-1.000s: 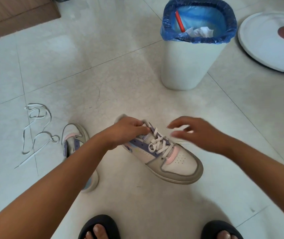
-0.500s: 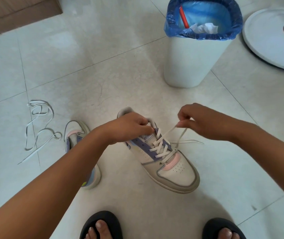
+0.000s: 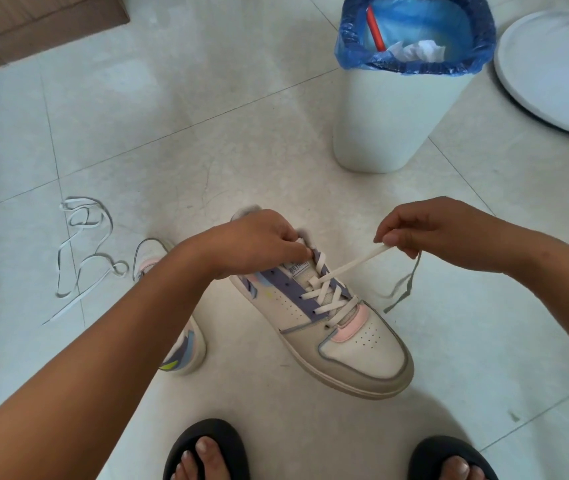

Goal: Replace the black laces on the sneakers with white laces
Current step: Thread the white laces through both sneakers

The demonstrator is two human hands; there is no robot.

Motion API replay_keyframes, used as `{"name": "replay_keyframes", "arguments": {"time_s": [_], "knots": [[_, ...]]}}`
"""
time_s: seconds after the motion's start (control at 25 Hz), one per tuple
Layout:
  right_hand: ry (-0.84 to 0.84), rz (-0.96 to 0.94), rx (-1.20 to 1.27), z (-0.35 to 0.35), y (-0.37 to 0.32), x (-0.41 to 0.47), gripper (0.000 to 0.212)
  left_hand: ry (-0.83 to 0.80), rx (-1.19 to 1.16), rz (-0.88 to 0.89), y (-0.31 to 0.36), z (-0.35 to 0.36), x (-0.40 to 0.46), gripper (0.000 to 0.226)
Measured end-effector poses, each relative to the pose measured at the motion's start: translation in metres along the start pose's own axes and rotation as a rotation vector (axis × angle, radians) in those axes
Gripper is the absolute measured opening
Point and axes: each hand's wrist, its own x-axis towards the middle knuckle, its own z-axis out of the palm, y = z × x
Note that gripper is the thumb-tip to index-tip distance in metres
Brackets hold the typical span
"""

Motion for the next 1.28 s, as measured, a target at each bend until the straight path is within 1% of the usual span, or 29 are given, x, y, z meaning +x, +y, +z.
{"name": "replay_keyframes", "arguments": {"time_s": [0.04,0.12,0.2,0.24,0.36,0.48,0.56,0.6,0.64,0.72,0.8,0.84,0.88,1.0,1.04,1.08,1.12,1.16,1.2,1.24,1.28], "knots": [[0.039,-0.021,0.002,0.000,-0.002,-0.001,0.013,0.005,-0.001,0.002,0.001,0.000,0.000,0.059],[0.079,-0.094,-0.029,0.007,-0.012,-0.002,0.006,0.019,0.003,0.008,0.003,0.001,0.000,0.056],[0.052,-0.190,-0.062,0.021,-0.023,-0.002,0.010,0.033,0.032,0.009,0.007,0.002,0.000,0.050],[0.022,-0.217,-0.041,0.028,-0.029,-0.002,0.012,0.036,0.042,0.008,0.008,0.003,0.001,0.047],[-0.008,-0.265,-0.005,0.043,-0.037,-0.004,0.014,0.024,0.046,0.003,0.011,0.003,0.000,0.047],[-0.002,-0.292,-0.061,0.047,-0.034,-0.005,0.011,0.049,0.047,-0.007,0.012,0.003,-0.001,0.044],[-0.003,-0.314,-0.128,0.052,-0.034,-0.006,0.013,0.057,0.056,-0.008,0.012,0.003,-0.002,0.044],[0.031,-0.373,-0.223,0.055,-0.034,-0.006,0.010,0.047,0.060,-0.011,0.011,0.004,-0.002,0.044],[0.133,-0.498,-0.388,0.059,-0.035,-0.005,0.007,0.040,0.066,-0.017,0.011,0.004,-0.003,0.043],[0.412,-0.798,-0.711,0.064,-0.029,-0.003,0.012,0.056,0.105,-0.024,0.011,0.004,-0.005,0.044],[0.635,-0.956,-0.795,0.061,-0.023,0.000,0.019,0.085,0.150,-0.032,0.011,0.002,-0.006,0.046],[0.707,-1.004,-0.800,0.059,-0.020,0.002,0.021,0.089,0.159,-0.040,0.011,0.000,-0.006,0.047],[0.755,-1.043,-0.794,0.057,-0.017,0.005,0.021,0.090,0.163,-0.045,0.013,-0.001,-0.007,0.046],[0.772,-1.134,-0.813,0.056,-0.012,0.010,0.009,0.095,0.174,-0.023,0.016,-0.006,-0.011,0.047],[0.774,-1.151,-0.813,0.054,-0.009,0.012,0.008,0.100,0.153,-0.014,0.017,-0.007,-0.013,0.048],[0.760,-1.134,-0.808,0.051,-0.006,0.012,0.009,0.102,0.119,-0.007,0.017,-0.009,-0.014,0.047],[0.744,-1.076,-0.807,0.047,-0.002,0.014,0.010,0.101,0.075,-0.003,0.017,-0.011,-0.016,0.044],[0.720,-0.965,-0.809,0.044,0.001,0.015,0.011,0.094,0.019,0.001,0.017,-0.013,-0.019,0.040],[0.661,-0.822,-0.788,0.041,0.004,0.016,0.012,0.076,-0.048,-0.001,0.018,-0.014,-0.021,0.034],[0.570,-0.668,-0.710,0.040,0.006,0.015,0.014,0.055,-0.116,-0.009,0.019,-0.015,-0.022,0.030],[0.484,-0.524,-0.567,0.039,0.005,0.014,0.017,0.041,-0.163,-0.018,0.020,-0.014,-0.022,0.028]]}}
